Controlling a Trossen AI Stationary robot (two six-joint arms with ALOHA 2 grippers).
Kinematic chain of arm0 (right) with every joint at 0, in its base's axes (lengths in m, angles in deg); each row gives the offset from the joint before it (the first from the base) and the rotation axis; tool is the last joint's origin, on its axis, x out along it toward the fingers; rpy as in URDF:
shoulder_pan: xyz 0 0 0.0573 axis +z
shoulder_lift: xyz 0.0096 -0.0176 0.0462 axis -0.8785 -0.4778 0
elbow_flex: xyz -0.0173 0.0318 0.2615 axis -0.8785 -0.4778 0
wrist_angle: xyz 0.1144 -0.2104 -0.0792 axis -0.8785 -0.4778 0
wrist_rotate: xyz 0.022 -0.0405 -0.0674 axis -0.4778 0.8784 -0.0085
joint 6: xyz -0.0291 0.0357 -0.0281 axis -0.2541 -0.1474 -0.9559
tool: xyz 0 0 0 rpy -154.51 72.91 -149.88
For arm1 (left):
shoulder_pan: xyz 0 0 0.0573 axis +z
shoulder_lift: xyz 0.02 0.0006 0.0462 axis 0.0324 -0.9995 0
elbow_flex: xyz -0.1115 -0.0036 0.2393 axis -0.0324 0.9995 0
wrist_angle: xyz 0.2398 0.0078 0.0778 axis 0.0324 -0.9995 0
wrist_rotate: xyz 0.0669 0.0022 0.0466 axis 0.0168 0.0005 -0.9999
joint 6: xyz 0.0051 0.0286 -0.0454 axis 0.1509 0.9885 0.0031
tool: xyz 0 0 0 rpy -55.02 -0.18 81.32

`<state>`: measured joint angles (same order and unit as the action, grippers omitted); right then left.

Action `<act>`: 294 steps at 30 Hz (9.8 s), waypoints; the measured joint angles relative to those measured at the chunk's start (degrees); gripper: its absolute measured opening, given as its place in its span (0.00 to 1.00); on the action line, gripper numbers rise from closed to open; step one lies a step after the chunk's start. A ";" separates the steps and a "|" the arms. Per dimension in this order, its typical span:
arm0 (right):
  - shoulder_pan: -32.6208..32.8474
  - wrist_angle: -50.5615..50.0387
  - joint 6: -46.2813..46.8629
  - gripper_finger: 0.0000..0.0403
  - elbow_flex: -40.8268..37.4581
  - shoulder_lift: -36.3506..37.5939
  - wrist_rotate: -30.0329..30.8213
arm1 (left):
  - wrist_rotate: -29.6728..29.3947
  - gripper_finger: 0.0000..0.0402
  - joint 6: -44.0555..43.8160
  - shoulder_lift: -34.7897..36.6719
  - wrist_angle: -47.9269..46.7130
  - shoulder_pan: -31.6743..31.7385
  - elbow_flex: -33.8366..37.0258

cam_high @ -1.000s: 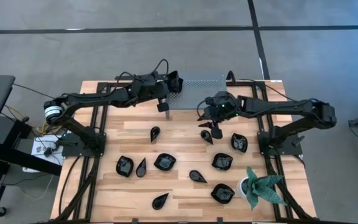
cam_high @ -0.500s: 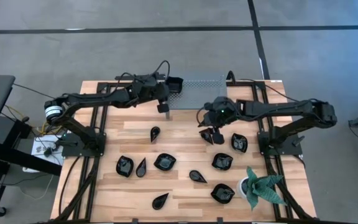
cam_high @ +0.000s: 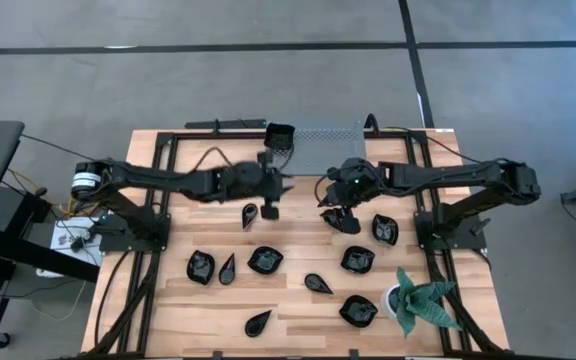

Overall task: Pick & Place Mini shaped plates
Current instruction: Put the drop-shaped plate on the shelf, then stack the drop-shaped plate on top of the drop-shaped plate on the shelf

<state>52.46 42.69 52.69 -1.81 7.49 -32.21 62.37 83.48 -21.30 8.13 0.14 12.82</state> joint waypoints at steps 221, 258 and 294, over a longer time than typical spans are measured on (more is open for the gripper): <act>33.18 12.41 48.10 0.19 12.72 -28.80 10.32 | 3.72 0.26 -34.70 37.48 1.58 -5.22 26.01; 33.29 -28.98 59.04 0.22 36.80 -42.76 10.55 | 8.08 0.26 -34.21 37.48 0.25 -5.24 26.01; 33.38 -25.33 60.62 0.21 32.44 -42.76 13.33 | 8.00 0.26 -34.22 37.48 0.29 -5.24 26.01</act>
<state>85.84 17.36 113.31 30.62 -35.26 -18.88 70.37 49.26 16.19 8.42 -5.10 38.83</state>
